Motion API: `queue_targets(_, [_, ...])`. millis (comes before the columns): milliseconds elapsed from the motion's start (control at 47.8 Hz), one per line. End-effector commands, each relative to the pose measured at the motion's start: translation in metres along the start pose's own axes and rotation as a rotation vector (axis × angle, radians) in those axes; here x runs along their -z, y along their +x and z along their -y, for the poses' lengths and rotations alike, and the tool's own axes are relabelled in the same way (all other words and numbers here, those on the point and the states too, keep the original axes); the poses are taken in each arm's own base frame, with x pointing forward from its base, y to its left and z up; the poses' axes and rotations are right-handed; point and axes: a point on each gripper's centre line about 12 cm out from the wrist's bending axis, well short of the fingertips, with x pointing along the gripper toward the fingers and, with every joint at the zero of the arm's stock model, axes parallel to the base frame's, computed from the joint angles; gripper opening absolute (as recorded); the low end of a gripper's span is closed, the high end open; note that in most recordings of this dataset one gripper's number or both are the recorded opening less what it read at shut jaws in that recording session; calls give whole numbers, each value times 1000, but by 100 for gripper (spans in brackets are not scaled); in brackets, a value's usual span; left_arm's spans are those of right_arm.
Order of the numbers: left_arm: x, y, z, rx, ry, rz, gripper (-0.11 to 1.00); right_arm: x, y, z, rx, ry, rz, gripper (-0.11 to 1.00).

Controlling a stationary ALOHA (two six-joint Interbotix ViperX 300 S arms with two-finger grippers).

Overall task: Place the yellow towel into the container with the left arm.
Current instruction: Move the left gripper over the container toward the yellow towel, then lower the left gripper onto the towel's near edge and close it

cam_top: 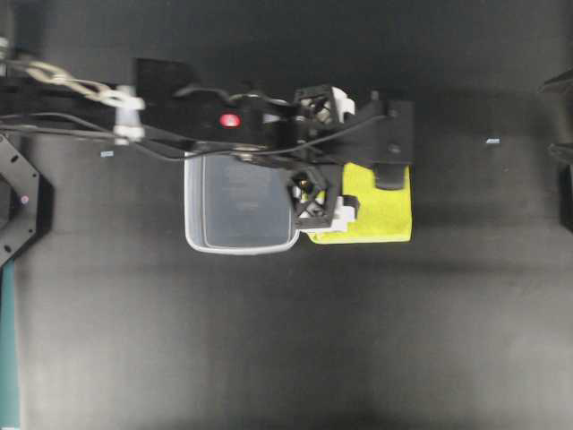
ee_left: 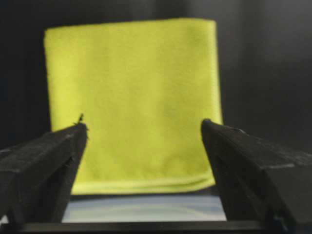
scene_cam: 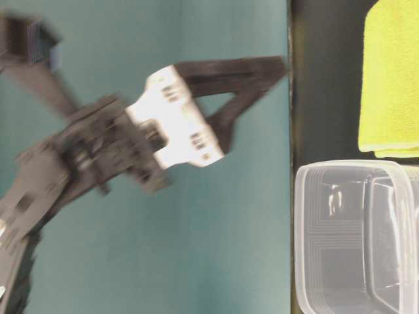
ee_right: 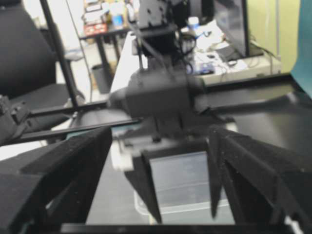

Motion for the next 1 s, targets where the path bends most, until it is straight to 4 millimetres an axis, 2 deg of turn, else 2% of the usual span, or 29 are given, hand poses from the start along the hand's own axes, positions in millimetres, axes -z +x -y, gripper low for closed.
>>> queue_targets(0, [-4,15,-13,-14,-9,-29,90,-7,-1,-1,-2,3,12,77])
queue_targets(188, [7,55,-17,-13,-5,-96,90,-7,-5,-1,-2,3,6,77])
queue_targets(502, [36,106,-16,-3,18,-186,90,-8,-6,-1,-2,3,11,77])
queue_targets(607, [42,117,-12,3,23,-204,89,-9,-7,-1,-3,3,17,77])
queue_targets(753, [48,123,-10,6,26,-220,87,-11,-7,-2,-4,3,23,77])
queue_targets(858, [46,122,-7,8,32,-213,72,-11,-7,-2,-4,3,23,77])
queue_targets(983, [38,118,0,13,48,-190,37,-11,-7,-2,-4,3,23,77])
